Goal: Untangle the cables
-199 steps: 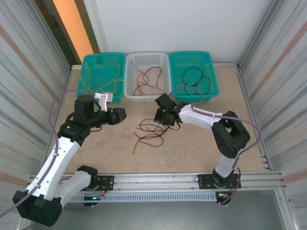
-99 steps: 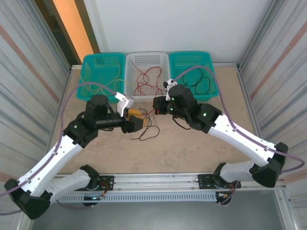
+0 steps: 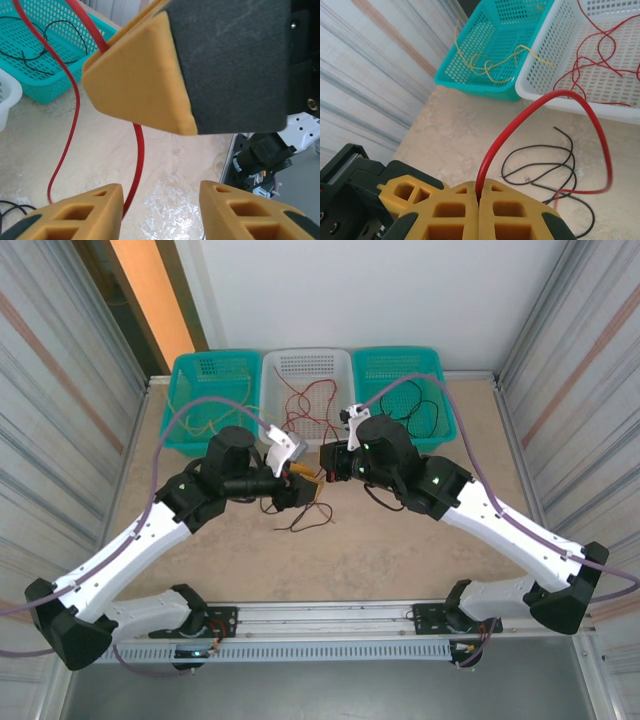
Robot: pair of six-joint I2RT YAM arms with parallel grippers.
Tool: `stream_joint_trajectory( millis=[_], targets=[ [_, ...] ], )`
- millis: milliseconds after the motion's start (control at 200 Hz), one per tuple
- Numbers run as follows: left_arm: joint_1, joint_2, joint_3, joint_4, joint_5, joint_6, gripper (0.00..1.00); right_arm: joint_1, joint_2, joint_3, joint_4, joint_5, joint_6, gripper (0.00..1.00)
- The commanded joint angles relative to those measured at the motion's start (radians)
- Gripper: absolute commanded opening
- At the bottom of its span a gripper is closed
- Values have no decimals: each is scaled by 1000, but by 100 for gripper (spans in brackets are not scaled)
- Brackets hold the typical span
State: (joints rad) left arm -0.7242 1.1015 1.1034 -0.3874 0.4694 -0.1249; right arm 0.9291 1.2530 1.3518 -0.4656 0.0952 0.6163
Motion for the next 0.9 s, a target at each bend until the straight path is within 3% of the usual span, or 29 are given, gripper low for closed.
stream_joint_trajectory(
  millis=[0, 100, 195, 301, 366, 591, 676, 737, 837, 897],
  targets=[
    [-11, -2, 32, 18, -28, 25, 39, 5, -41, 40, -1, -24, -26, 0],
    [-12, -6, 30, 16, -51, 31, 30, 7, -48, 40, 5, -33, -27, 0],
    [-13, -11, 23, 15, -81, 36, 28, 7, -54, 37, 8, -37, -27, 0],
    [-14, -11, 14, 9, -125, 43, 40, 10, -56, 36, 10, -43, -27, 0],
    [-14, -12, 9, 7, -137, 48, 40, 14, -56, 37, 11, -47, -27, 0],
    [-15, -14, 9, 25, -105, 43, 9, 17, -63, 34, 23, -44, -27, 0],
    [-15, -17, 3, 35, -93, 43, 3, 17, -68, 32, 31, -45, -26, 0],
    [-15, -16, -1, 41, -88, 44, 5, 17, -70, 32, 34, -49, -26, 0],
    [-15, -14, -7, 47, -78, 44, 19, 15, -73, 32, 38, -55, -23, 0],
    [-15, -12, -11, 54, -75, 41, 20, 16, -76, 30, 40, -60, -20, 0]
  ],
)
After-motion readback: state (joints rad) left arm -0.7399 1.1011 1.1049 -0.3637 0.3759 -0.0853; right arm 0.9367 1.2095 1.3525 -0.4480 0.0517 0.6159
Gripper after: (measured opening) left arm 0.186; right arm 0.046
